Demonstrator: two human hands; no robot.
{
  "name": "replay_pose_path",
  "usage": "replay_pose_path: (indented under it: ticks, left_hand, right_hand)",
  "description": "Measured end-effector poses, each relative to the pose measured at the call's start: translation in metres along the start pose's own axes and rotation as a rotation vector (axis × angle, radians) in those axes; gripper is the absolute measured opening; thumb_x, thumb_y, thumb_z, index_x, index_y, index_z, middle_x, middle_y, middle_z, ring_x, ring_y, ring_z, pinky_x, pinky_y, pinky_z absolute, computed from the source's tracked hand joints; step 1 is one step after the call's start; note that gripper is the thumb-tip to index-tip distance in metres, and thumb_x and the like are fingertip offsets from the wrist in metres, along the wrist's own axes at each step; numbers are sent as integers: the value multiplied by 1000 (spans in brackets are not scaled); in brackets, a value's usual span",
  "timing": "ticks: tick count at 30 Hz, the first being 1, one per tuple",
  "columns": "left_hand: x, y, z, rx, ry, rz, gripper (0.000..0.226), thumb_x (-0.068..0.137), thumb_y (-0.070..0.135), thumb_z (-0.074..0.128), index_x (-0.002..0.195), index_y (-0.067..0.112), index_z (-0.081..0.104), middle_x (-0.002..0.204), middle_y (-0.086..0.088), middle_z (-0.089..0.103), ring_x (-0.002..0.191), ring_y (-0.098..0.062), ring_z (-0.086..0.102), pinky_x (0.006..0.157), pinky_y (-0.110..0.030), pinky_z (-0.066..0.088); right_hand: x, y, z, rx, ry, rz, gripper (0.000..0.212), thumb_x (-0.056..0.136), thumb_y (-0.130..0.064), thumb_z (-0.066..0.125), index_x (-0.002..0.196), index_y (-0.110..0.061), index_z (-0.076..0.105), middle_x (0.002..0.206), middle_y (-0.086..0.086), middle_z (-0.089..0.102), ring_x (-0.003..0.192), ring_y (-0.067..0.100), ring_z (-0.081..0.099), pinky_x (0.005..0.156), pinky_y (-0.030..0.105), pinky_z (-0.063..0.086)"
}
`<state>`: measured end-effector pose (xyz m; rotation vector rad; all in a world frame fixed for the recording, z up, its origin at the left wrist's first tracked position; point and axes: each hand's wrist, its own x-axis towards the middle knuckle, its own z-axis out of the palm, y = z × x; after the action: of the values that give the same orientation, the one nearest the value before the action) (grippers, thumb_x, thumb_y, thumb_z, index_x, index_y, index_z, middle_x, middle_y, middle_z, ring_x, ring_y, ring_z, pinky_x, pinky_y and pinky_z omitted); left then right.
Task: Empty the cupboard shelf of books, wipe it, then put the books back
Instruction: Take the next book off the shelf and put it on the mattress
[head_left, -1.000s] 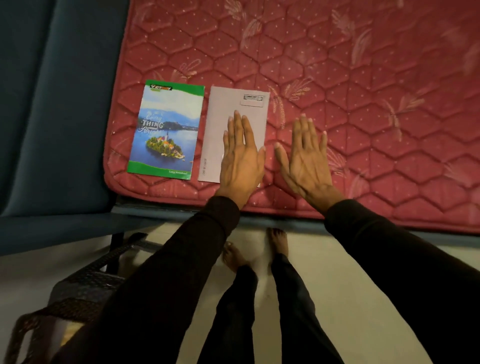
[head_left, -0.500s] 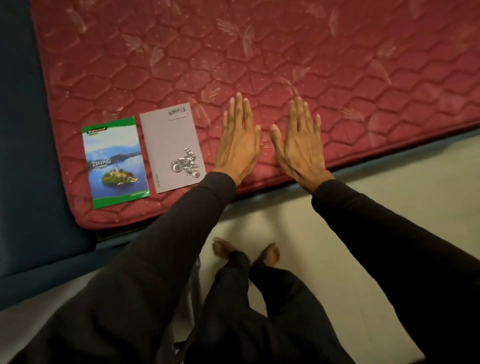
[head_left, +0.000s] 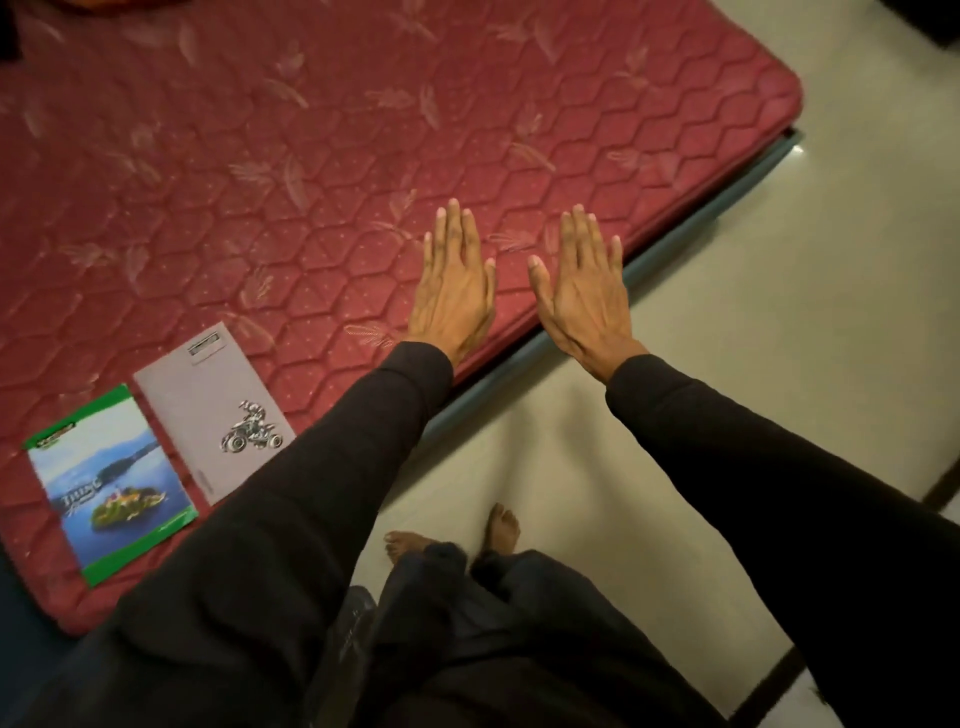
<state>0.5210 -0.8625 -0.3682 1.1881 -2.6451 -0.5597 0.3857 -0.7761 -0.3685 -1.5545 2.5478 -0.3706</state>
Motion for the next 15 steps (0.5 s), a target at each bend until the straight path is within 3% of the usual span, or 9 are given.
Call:
replay_pose_path:
  ticks: [15]
  left_hand:
    - [102, 132, 26, 35, -177, 433, 58, 106, 23, 24, 151, -8, 5, 160, -25, -1, 150, -35, -3, 122, -44, 1]
  right_hand:
    - [-7, 114, -57, -12, 152, 419, 67, 104, -46, 22, 154, -2, 15, 162, 16, 12, 150, 28, 8, 122, 49, 6]
